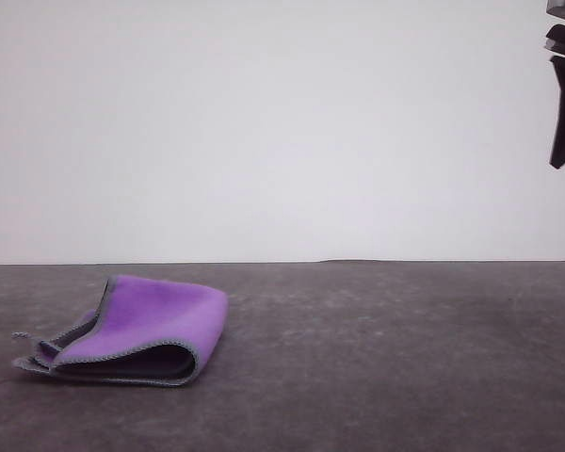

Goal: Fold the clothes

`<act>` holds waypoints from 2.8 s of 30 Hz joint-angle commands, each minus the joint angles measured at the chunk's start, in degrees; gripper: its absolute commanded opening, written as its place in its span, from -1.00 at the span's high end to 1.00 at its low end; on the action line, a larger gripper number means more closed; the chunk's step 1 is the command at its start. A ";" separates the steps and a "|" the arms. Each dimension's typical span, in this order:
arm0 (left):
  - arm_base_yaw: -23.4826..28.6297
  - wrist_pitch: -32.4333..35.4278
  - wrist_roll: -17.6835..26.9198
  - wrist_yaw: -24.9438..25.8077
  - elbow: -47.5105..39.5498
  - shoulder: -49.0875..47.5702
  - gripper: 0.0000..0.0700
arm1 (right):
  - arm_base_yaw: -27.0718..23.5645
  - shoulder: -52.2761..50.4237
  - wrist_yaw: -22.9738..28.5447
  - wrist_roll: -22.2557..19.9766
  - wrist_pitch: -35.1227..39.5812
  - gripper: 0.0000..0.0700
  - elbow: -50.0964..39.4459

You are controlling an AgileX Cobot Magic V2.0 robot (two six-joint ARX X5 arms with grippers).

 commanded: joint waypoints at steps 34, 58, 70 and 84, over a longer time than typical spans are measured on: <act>0.28 12.81 -1.74 -9.73 -13.02 -18.05 0.95 | -0.07 0.37 -0.11 -0.01 3.45 0.97 0.48; 0.20 35.95 -8.47 -17.20 -56.70 -68.27 0.95 | -0.07 0.37 -0.11 0.01 3.76 0.97 0.48; -0.55 34.94 -7.79 -17.28 -60.30 -68.67 0.95 | -0.07 0.37 -0.11 -0.01 3.76 0.97 0.48; -0.59 35.04 -7.79 -17.62 -60.30 -68.35 0.95 | -0.07 0.37 -0.11 0.01 3.78 0.97 0.48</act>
